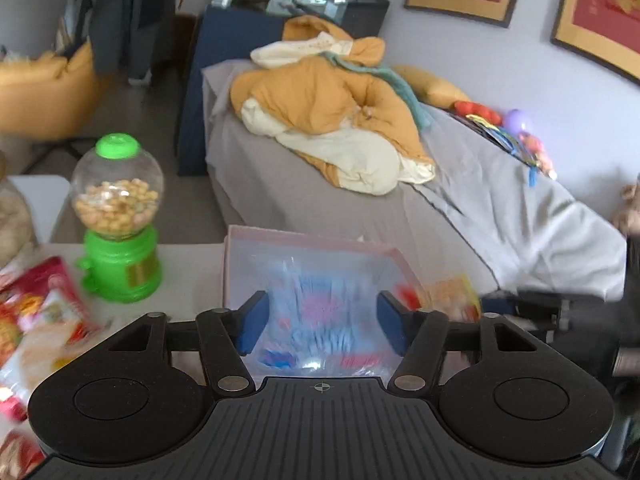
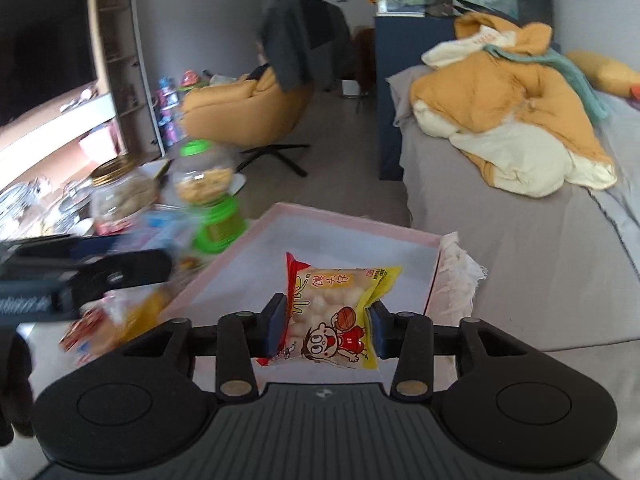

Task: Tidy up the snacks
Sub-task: 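Carry both packets over the pink box and open both grippers to drop them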

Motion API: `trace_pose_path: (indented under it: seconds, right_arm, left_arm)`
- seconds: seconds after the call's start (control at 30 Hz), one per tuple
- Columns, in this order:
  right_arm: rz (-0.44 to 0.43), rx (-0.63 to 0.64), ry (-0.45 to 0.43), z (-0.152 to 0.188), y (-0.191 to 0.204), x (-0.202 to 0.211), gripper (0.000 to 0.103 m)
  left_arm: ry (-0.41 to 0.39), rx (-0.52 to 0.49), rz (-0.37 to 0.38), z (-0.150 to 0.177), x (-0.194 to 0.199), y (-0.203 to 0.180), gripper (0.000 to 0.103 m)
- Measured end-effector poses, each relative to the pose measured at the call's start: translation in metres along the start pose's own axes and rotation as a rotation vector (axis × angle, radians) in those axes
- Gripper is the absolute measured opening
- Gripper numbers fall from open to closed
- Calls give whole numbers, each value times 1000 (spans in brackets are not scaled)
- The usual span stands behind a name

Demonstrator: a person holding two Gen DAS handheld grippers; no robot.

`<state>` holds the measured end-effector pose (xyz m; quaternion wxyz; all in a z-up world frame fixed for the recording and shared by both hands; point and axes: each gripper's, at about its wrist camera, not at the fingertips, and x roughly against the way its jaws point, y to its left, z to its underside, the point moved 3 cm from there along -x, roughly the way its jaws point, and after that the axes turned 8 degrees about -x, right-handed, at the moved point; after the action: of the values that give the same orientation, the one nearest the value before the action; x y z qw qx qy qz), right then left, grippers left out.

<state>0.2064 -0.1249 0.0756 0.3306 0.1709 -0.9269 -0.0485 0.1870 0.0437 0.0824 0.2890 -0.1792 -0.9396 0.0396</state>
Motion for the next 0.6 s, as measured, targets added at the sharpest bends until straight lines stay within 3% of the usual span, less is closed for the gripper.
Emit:
trace_pose_path:
  seconds: [0.07, 0.17, 0.3, 0.43, 0.5, 0.6]
  right_arm:
    - [39, -8, 11, 2, -8, -13, 62]
    - [12, 17, 25, 8, -10, -18, 70]
    - [-9, 41, 31, 2, 2, -21, 71]
    - [-108, 83, 57, -13, 45, -28, 73]
    - [-155, 138, 77, -22, 82, -36, 80]
    - [-197, 195, 139, -33, 137, -63, 81]
  left_arm:
    - [-48, -23, -54, -4, 3, 10, 60]
    - [-56, -59, -135, 6, 18, 24, 60]
    - [-69, -69, -243, 42, 60, 40, 60]
    - [-80, 0, -361, 83, 103, 60, 60]
    - [-78, 69, -362, 101, 116, 73, 60]
    - [-75, 167, -325, 125, 127, 88, 60]
